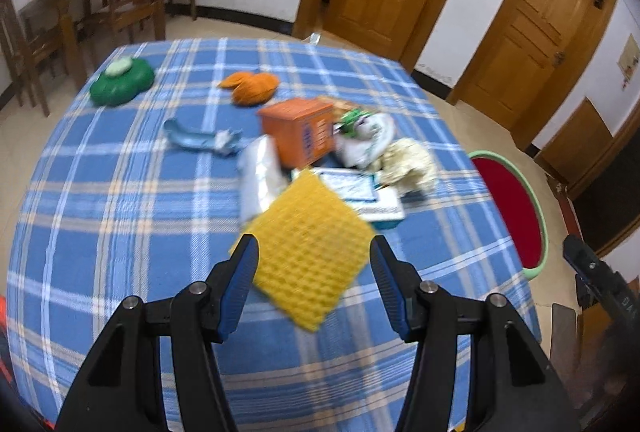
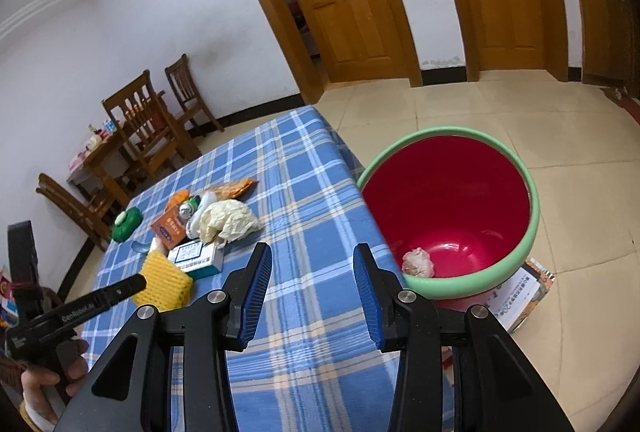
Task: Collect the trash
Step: 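Move both open tools back over the table items, then grasp the second yellow foam net with the left tool while the right tool grasps crumpled cream plastic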
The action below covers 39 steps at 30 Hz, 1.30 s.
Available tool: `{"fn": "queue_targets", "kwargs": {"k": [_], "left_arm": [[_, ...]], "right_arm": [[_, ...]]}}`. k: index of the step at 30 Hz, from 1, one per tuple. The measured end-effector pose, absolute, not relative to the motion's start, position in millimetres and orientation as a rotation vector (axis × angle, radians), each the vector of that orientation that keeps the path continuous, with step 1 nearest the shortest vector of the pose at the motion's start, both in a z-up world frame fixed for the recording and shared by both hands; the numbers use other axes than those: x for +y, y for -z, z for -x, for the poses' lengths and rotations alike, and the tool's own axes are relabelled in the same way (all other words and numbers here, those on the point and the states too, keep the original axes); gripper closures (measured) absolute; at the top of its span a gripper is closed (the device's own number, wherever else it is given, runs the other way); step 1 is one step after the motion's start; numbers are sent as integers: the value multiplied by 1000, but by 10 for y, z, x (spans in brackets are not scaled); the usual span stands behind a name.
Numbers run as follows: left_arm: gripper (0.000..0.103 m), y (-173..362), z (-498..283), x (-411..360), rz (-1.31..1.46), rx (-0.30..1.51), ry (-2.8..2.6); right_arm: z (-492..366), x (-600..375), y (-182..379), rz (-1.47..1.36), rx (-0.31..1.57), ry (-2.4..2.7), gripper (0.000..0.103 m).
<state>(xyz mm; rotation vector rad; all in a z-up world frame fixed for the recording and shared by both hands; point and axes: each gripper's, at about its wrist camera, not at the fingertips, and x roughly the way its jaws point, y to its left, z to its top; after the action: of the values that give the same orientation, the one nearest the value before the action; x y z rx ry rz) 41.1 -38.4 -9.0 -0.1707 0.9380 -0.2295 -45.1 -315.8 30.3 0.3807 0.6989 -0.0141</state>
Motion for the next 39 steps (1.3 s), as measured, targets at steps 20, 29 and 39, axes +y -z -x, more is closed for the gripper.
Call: {"fn": "queue_targets", "kwargs": {"k": [20,29,39], "left_arm": [[78,440,-482,-271,281,1006,310],[91,238,-388,-160,352,930,376],[91,-202,-508,11,318,773,349]], "right_arm": [[279,-2908,-183,-331,757,-18,60],[129,-2773,-148,-315,784,-58,59],[-247,-2563,-167,-274,811,-122,59]]}}
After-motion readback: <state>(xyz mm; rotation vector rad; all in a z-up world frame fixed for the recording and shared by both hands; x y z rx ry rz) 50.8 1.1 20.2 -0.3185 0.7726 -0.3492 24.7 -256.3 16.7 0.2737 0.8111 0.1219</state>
